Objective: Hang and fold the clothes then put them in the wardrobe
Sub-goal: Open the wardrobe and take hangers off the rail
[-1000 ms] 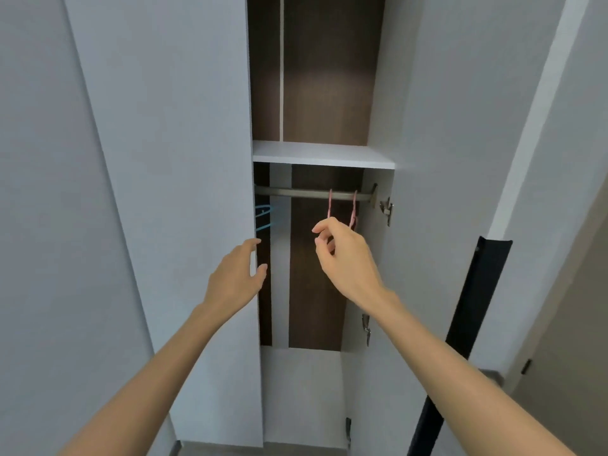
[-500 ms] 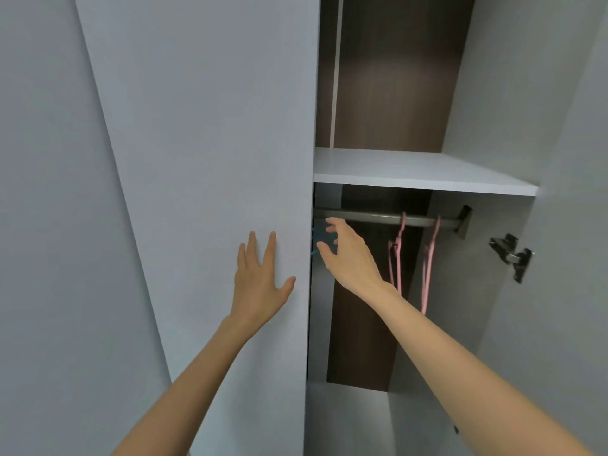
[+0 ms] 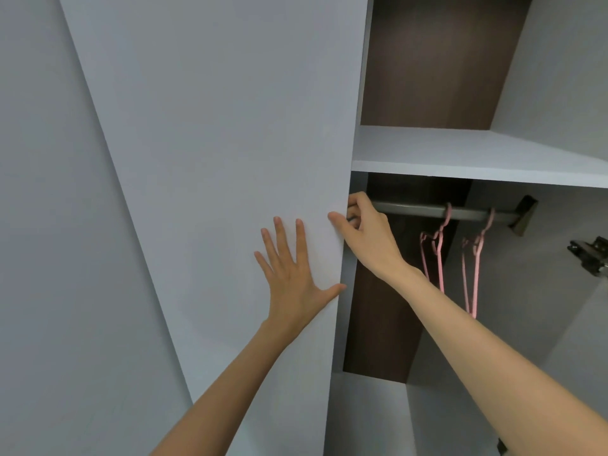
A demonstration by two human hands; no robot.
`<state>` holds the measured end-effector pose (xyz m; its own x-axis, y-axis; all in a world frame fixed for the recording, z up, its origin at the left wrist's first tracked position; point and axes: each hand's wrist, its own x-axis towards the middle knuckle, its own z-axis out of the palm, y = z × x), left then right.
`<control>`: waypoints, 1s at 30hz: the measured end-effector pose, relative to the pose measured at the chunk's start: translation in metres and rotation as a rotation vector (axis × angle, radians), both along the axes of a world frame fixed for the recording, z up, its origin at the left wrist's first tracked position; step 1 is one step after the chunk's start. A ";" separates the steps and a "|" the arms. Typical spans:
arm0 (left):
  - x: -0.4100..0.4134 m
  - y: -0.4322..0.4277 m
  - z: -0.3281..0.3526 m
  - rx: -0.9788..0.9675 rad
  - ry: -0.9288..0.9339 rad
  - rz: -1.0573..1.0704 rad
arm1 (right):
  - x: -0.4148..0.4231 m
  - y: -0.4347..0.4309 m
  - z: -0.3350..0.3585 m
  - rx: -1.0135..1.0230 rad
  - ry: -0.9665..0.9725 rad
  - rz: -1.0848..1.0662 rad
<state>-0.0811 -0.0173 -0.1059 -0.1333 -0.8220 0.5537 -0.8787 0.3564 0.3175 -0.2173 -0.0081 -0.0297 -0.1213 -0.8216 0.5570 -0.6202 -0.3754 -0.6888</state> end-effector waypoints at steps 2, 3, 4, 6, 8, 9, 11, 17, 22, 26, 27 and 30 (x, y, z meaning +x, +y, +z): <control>-0.001 0.005 0.000 0.003 0.010 0.013 | 0.002 0.005 0.001 -0.002 0.021 -0.006; -0.001 0.008 0.000 0.006 0.017 0.019 | 0.003 0.008 0.001 -0.004 0.030 -0.010; -0.001 0.012 0.000 0.004 0.025 0.025 | 0.005 0.011 0.001 -0.008 0.039 -0.016; 0.002 0.022 0.000 -0.003 0.035 0.035 | 0.009 0.021 0.001 -0.019 0.056 -0.024; 0.005 0.034 0.000 0.001 0.041 0.046 | 0.015 0.034 0.002 -0.026 0.077 -0.019; 0.006 0.041 0.000 0.005 0.044 0.054 | 0.019 0.042 0.003 -0.028 0.089 -0.014; 0.008 0.056 -0.001 0.010 0.059 0.067 | 0.027 0.058 0.004 -0.037 0.116 -0.003; 0.032 0.103 -0.003 -0.026 0.138 0.045 | 0.060 0.110 0.008 -0.070 0.177 0.064; 0.063 0.144 -0.005 -0.044 0.168 0.045 | 0.089 0.142 0.007 -0.082 0.197 0.166; 0.088 0.175 -0.001 -0.019 0.193 0.031 | 0.105 0.161 0.011 -0.076 0.204 0.281; 0.094 0.182 0.000 -0.005 0.193 0.036 | 0.109 0.164 0.012 -0.069 0.207 0.312; 0.112 0.203 0.001 0.045 0.211 0.069 | 0.122 0.173 0.015 -0.068 0.228 0.397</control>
<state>0.0312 0.1856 -0.1052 0.0391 -0.8495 0.5261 -0.8132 0.2789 0.5108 -0.0951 0.1653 -0.0152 0.3271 -0.7406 0.5870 -0.5521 -0.6539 -0.5174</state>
